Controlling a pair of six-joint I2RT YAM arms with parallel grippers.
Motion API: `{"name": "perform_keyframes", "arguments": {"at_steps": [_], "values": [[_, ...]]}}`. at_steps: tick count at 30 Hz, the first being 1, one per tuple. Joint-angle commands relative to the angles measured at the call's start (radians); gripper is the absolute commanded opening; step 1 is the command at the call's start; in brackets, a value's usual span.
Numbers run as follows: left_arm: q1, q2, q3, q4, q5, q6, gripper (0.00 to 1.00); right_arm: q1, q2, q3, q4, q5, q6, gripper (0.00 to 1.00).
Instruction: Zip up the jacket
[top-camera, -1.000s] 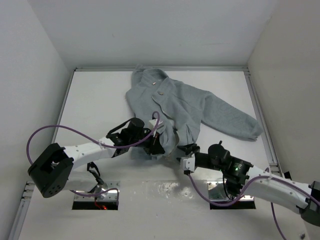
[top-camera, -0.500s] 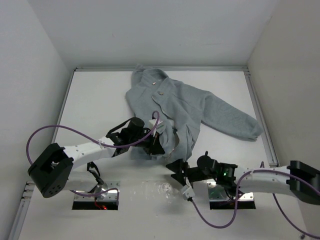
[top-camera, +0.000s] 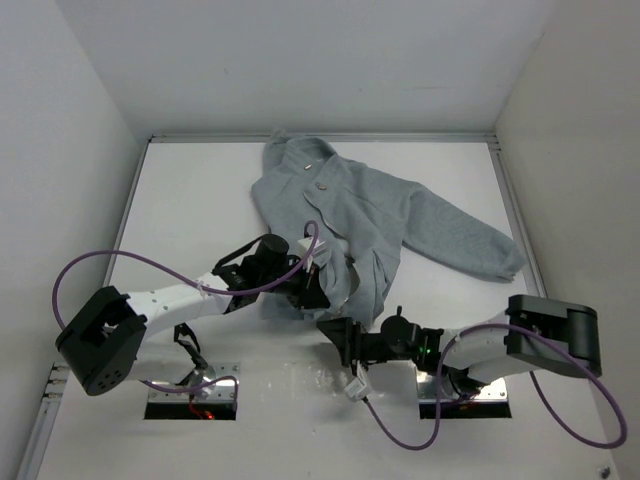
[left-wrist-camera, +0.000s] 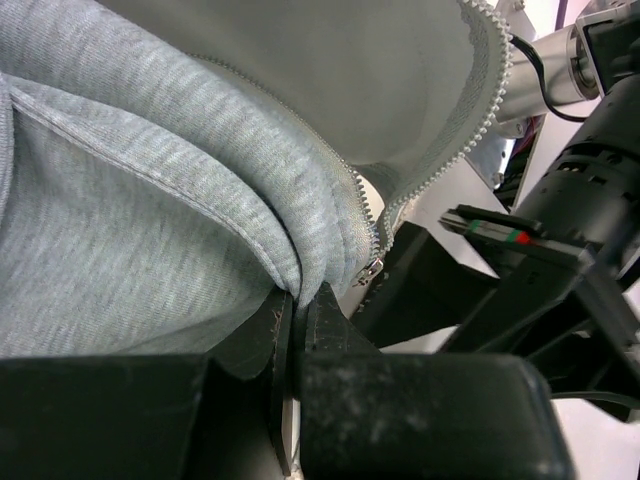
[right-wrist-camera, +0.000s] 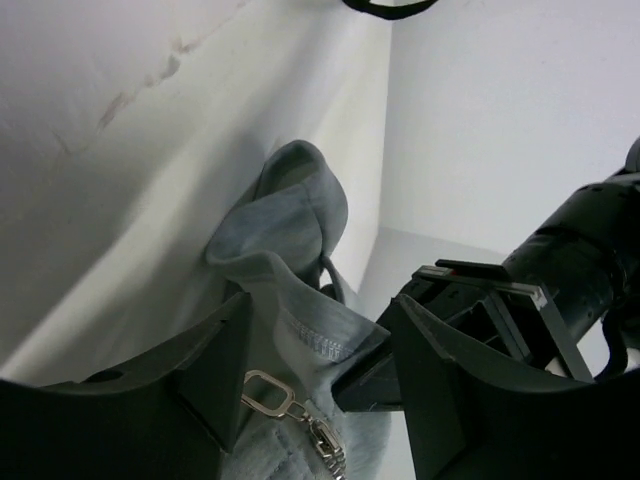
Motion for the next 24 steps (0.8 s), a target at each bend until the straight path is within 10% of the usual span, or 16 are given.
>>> {"name": "perform_keyframes", "arguments": {"at_steps": [1,24], "values": [[0.01,0.002,0.035,0.018,0.025,-0.023,0.0,0.002,0.087,-0.067,0.185,0.058,-0.113,0.56],[0.02,0.002,0.015,0.039,0.007,-0.05,0.0,0.015,0.13,-0.088,0.047,0.268,-0.201,0.58]]}}
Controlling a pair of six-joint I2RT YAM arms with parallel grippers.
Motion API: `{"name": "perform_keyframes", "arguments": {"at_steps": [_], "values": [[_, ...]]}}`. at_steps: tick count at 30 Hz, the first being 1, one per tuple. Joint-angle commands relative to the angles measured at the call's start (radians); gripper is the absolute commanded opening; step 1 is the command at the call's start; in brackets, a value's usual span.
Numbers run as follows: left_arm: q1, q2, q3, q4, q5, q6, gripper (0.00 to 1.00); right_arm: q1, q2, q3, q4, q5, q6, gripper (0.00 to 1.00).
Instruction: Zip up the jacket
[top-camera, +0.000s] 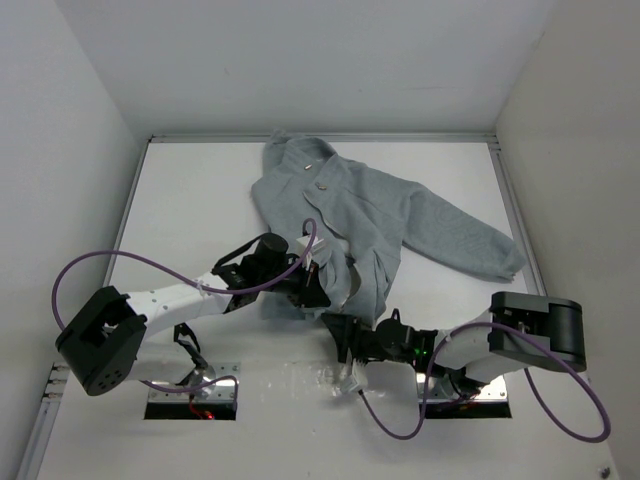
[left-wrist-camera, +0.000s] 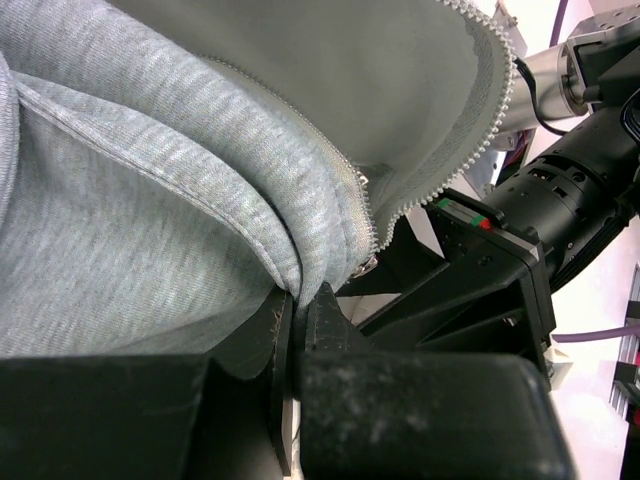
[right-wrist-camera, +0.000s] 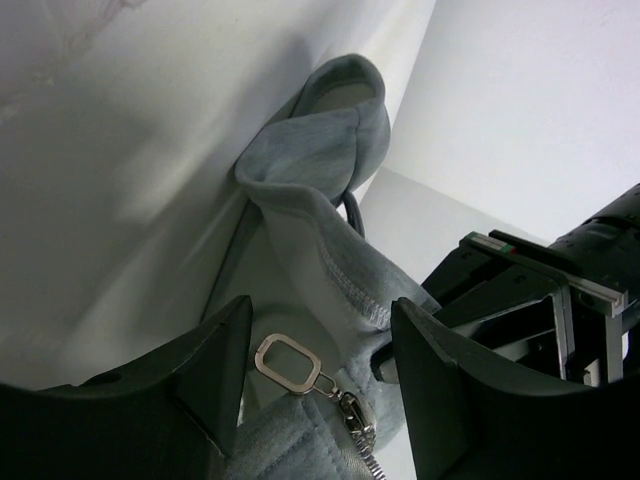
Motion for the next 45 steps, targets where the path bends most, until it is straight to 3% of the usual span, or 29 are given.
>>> {"name": "perform_keyframes", "arguments": {"at_steps": [1,3,4,7,11,21,33,40,42,43,45], "values": [[0.013,0.002,0.015,0.038,0.008,-0.012,0.0,-0.001,0.009,-0.081,0.013,0.053,-0.004,0.54],[0.013,0.002,0.015,0.038,0.017,-0.012,0.0,-0.011,0.01,-0.074,0.035,0.05,0.005,0.46],[0.013,0.002,0.015,0.038,0.017,-0.021,0.0,-0.011,0.006,-0.074,0.039,0.047,0.01,0.34],[0.013,0.002,0.015,0.038,0.017,-0.021,0.0,-0.009,-0.008,-0.071,0.058,0.057,0.017,0.15],[0.013,0.002,0.006,0.048,0.017,-0.021,0.0,0.006,-0.023,-0.056,0.107,0.062,0.039,0.01],[0.013,0.002,0.006,0.028,-0.04,-0.003,0.0,0.121,-0.066,0.036,0.167,0.158,0.165,0.01],[0.004,0.011,0.006,0.028,-0.049,0.007,0.0,0.115,-0.123,0.182,0.029,0.502,0.57,0.01],[0.004,0.02,0.006,0.037,-0.031,0.007,0.0,0.109,-0.224,0.295,-0.308,0.574,0.874,0.01],[0.004,0.02,0.006,0.037,-0.031,0.007,0.0,0.066,-0.295,0.349,-0.626,0.518,1.098,0.01],[0.004,0.02,0.006,0.037,-0.031,-0.003,0.0,0.02,-0.372,0.372,-0.705,0.378,1.152,0.01],[0.004,0.02,0.006,0.063,-0.022,-0.013,0.0,-0.001,-0.396,0.403,-0.803,0.356,1.252,0.01]]}}
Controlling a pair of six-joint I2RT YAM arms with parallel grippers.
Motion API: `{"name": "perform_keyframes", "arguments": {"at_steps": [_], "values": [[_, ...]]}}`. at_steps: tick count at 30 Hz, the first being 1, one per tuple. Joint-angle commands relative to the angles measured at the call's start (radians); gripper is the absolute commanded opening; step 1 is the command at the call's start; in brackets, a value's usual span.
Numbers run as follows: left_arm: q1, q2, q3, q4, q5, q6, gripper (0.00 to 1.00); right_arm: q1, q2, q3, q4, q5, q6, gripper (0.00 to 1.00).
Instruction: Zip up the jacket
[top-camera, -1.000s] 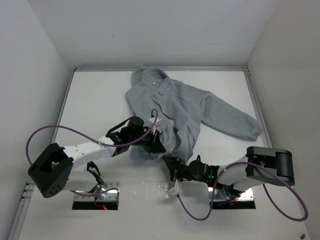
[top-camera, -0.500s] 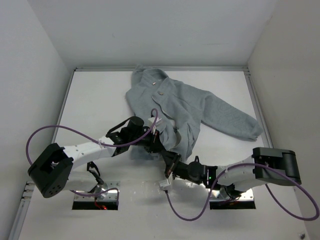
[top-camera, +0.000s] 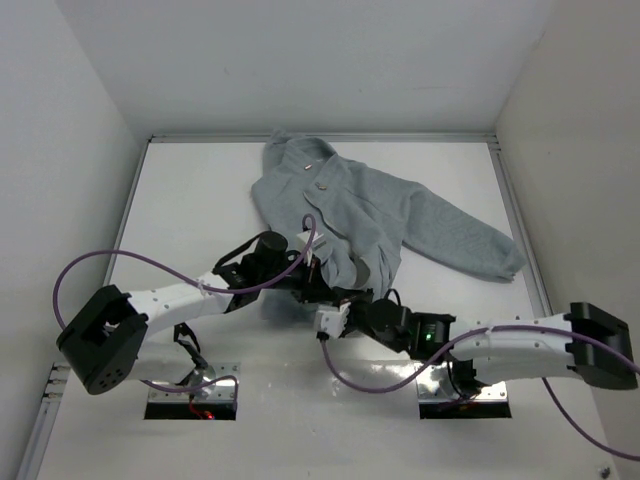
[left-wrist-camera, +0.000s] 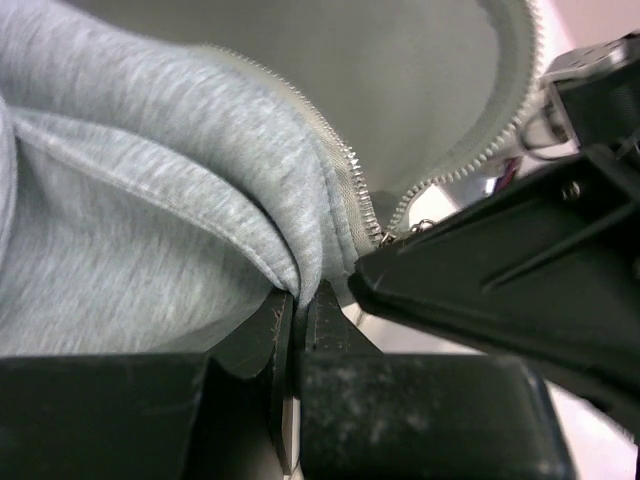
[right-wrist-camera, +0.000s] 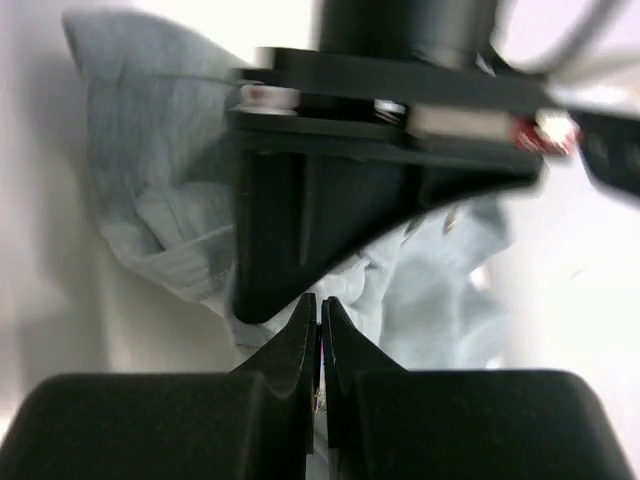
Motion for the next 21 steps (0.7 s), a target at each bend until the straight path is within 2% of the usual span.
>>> {"name": "perform_keyframes", "arguments": {"at_steps": [1,5,6,10,15,21], "values": [[0.004,0.011,-0.005,-0.007,-0.004,-0.002,0.0,-0.051,-0.096,0.083,-0.244,-0.04,0.288,0.01],[-0.005,0.02,-0.005,0.033,0.018,-0.02,0.0,-0.155,-0.138,0.098,-0.325,-0.139,0.49,0.01],[-0.005,0.02,-0.005,0.033,0.018,-0.02,0.0,-0.213,-0.142,0.115,-0.332,-0.15,0.539,0.01],[-0.037,0.029,-0.005,0.021,0.018,-0.02,0.0,-0.331,-0.155,0.112,-0.326,-0.318,0.709,0.01],[-0.038,-0.01,-0.027,0.01,0.009,-0.02,0.0,-0.445,-0.141,0.123,-0.327,-0.371,0.797,0.01],[-0.047,-0.061,-0.059,0.0,-0.004,0.007,0.0,-0.495,-0.132,0.131,-0.327,-0.389,0.814,0.01]]}}
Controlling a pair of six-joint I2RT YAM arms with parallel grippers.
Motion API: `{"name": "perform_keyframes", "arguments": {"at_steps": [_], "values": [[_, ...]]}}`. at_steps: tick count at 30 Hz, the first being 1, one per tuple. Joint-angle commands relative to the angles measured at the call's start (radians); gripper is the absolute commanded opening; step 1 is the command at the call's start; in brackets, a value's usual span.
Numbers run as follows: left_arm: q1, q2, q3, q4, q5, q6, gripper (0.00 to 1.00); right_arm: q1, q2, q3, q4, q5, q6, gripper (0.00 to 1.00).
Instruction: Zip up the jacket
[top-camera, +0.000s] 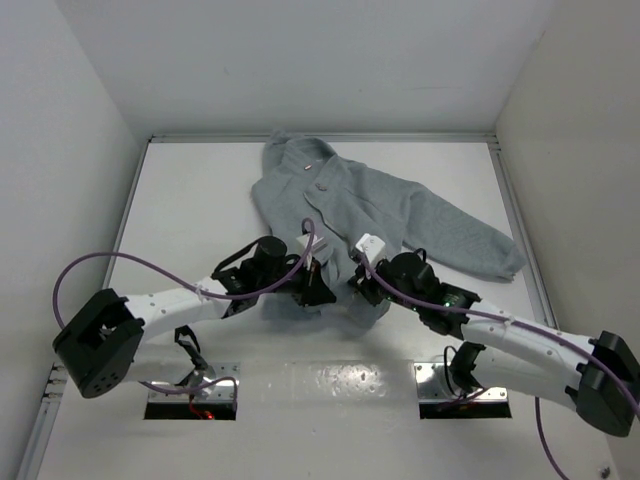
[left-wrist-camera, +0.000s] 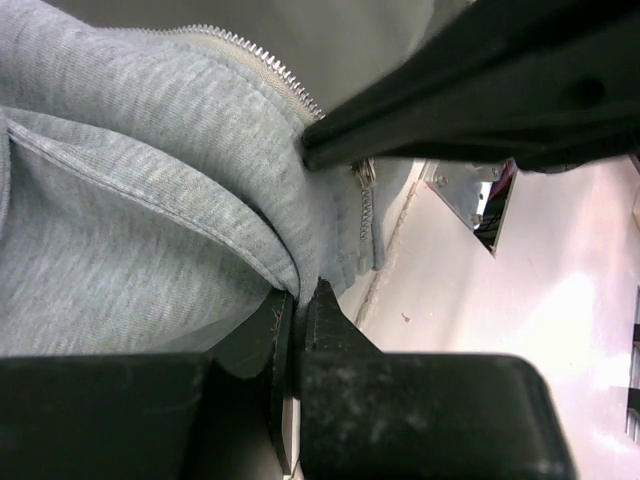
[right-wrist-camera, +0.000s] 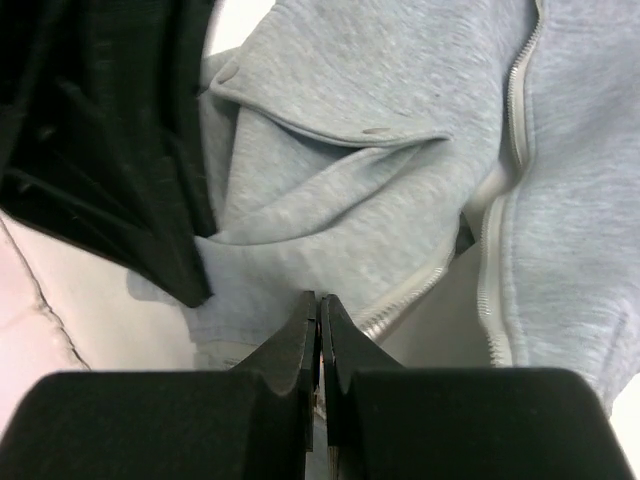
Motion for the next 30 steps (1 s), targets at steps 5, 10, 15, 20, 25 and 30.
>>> {"name": "perform_keyframes", "arguments": {"at_steps": [5,10,15,20,25,30], "values": [[-0.041,-0.106,-0.031,-0.147,-0.017,0.088,0.0,-0.136,0.004,0.062,-0.004,-0.032,0.053,0.01],[-0.071,-0.2,-0.049,-0.241,-0.07,0.174,0.0,-0.215,0.021,0.088,-0.019,-0.092,0.113,0.01],[-0.071,-0.249,-0.07,-0.31,-0.135,0.193,0.0,-0.327,0.067,0.121,-0.026,-0.192,0.29,0.01],[-0.021,-0.286,-0.083,-0.321,-0.084,0.182,0.0,-0.382,0.125,0.163,0.008,-0.33,0.43,0.01],[-0.021,-0.3,-0.092,-0.321,-0.074,0.191,0.0,-0.419,0.159,0.171,0.051,-0.355,0.515,0.01],[-0.033,-0.31,-0.092,-0.33,-0.126,0.171,0.02,-0.473,0.177,0.184,0.083,-0.344,0.582,0.01]]}}
